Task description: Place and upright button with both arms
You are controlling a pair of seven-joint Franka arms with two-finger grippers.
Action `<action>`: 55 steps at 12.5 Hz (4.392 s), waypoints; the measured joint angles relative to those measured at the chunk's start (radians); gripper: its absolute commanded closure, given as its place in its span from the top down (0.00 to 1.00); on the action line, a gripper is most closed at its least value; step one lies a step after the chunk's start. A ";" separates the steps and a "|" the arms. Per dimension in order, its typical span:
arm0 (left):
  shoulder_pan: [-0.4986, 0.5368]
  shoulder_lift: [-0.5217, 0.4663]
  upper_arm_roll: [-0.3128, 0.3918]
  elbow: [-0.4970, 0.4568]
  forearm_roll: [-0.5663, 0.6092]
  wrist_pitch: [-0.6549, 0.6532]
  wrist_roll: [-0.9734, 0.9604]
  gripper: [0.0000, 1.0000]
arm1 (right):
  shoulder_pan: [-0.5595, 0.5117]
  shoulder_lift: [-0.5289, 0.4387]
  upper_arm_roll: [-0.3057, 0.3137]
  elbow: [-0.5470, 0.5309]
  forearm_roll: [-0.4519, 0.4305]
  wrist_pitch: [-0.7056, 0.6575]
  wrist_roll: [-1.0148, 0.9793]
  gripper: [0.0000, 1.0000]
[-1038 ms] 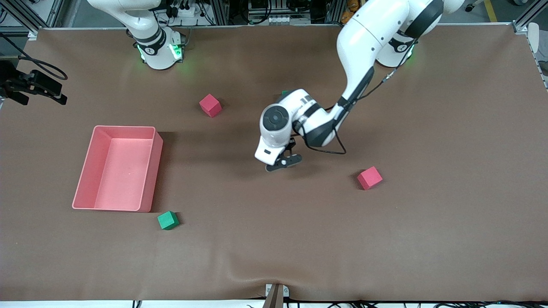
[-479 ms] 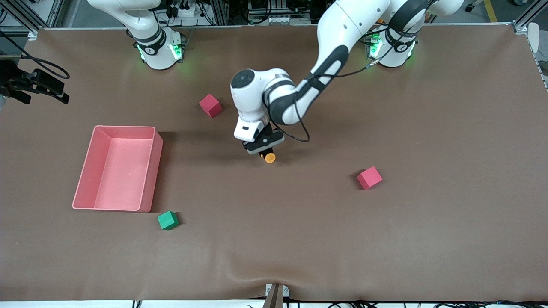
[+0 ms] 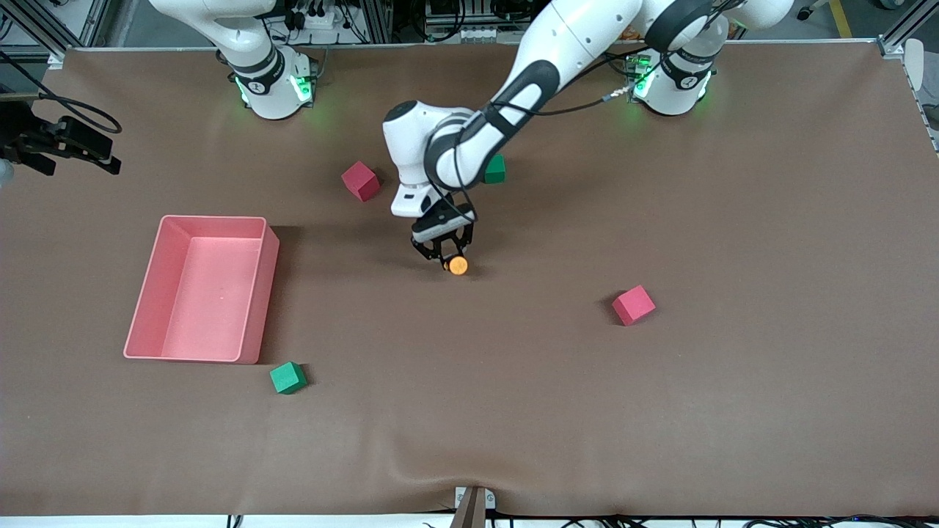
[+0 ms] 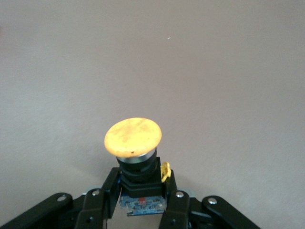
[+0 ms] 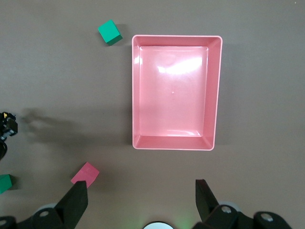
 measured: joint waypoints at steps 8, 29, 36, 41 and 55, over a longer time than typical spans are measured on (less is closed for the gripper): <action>-0.114 0.033 0.018 -0.020 0.158 -0.256 -0.124 0.00 | 0.001 0.002 0.000 0.000 0.000 0.014 0.000 1.00; -0.196 0.171 0.000 -0.008 0.418 -0.270 -0.506 1.00 | 0.021 0.003 -0.001 0.000 0.000 0.007 0.000 1.00; -0.199 -0.056 -0.058 0.039 -0.023 -0.303 -0.321 1.00 | 0.017 0.003 -0.013 -0.001 -0.011 -0.005 -0.017 1.00; -0.045 -0.283 -0.043 0.048 -0.268 -0.315 -0.067 1.00 | 0.013 0.003 -0.017 -0.001 -0.013 -0.006 -0.030 1.00; 0.779 -0.680 -0.041 0.039 -0.770 -0.427 1.156 1.00 | 0.011 0.003 -0.014 -0.002 -0.013 -0.007 -0.032 1.00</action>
